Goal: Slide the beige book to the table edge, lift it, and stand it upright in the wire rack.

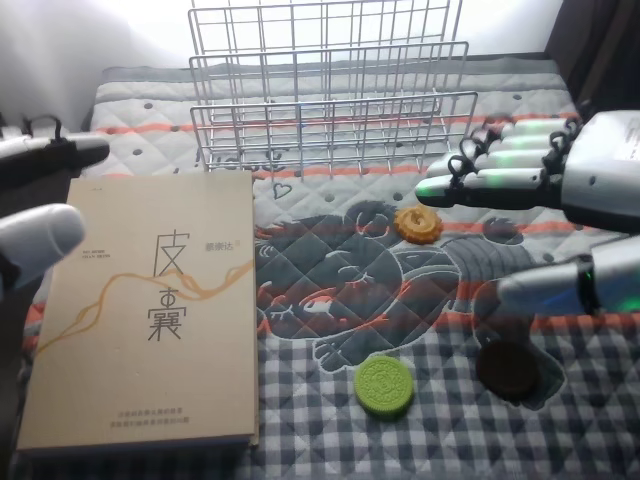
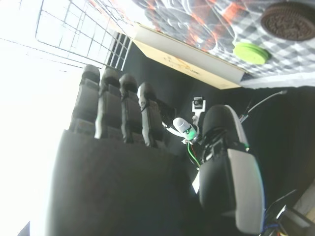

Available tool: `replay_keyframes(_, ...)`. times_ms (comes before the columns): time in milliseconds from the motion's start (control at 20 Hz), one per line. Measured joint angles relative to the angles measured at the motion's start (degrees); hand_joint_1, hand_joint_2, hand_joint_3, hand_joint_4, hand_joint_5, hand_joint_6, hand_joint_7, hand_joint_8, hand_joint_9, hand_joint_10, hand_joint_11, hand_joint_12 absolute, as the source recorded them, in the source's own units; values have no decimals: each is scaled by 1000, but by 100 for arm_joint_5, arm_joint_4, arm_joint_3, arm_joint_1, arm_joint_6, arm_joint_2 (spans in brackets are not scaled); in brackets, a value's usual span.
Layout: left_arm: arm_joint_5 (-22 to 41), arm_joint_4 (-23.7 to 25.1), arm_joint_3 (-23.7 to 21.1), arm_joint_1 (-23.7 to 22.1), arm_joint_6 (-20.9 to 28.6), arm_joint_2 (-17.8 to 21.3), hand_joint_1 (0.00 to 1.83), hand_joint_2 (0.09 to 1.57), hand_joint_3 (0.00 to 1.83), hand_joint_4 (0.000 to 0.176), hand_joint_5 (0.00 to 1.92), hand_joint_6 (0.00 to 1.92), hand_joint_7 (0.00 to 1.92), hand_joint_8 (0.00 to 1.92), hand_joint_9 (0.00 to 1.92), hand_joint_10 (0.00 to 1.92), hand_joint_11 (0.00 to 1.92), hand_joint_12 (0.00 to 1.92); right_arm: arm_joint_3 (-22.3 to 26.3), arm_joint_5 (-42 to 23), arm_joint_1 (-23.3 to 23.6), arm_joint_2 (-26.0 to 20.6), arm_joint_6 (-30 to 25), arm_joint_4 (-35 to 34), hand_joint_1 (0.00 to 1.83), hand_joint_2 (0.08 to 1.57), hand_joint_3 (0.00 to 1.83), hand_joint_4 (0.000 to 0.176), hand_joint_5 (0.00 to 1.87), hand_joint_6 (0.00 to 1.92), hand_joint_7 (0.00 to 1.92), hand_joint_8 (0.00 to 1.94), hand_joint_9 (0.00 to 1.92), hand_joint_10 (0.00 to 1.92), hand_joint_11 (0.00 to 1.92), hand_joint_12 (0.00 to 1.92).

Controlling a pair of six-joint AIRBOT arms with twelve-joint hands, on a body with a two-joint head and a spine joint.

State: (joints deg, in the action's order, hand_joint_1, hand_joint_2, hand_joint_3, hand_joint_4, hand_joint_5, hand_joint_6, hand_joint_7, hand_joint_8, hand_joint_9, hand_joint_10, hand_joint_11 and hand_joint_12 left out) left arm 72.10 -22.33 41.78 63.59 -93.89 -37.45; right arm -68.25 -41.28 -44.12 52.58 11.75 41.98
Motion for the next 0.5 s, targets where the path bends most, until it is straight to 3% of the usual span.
replay_keyframes(100, 201, -133, -76, 184, 2, 70, 57, 1443, 0, 119, 450, 7, 400, 1, 333, 4, 0, 724, -94, 131, 221, 203, -243, 470, 0, 1295, 0, 0, 142, 0, 128, 5, 211, 2, 240, 197)
replay_keyframes(250, 664, -297, -192, 468, 0, 168, 115, 1448, 0, 105, 468, 4, 376, 0, 321, 3, 0, 844, -295, 138, 511, 638, -509, 920, 0, 1268, 0, 0, 163, 8, 156, 15, 211, 5, 215, 156)
replay_keyframes(350, 710, -308, -199, 533, 13, 168, 113, 1452, 2, 96, 466, 1, 375, 0, 314, 0, 0, 819, -522, 223, 640, 938, -975, 1484, 0, 1240, 0, 0, 163, 6, 153, 10, 189, 0, 177, 135)
replay_keyframes(500, 743, -345, -199, 551, 74, 166, 80, 1464, 1, 104, 466, 3, 377, 3, 320, 8, 0, 872, -664, 365, 870, 1169, -1486, 2378, 0, 1255, 0, 0, 140, 7, 114, 2, 149, 1, 159, 124)
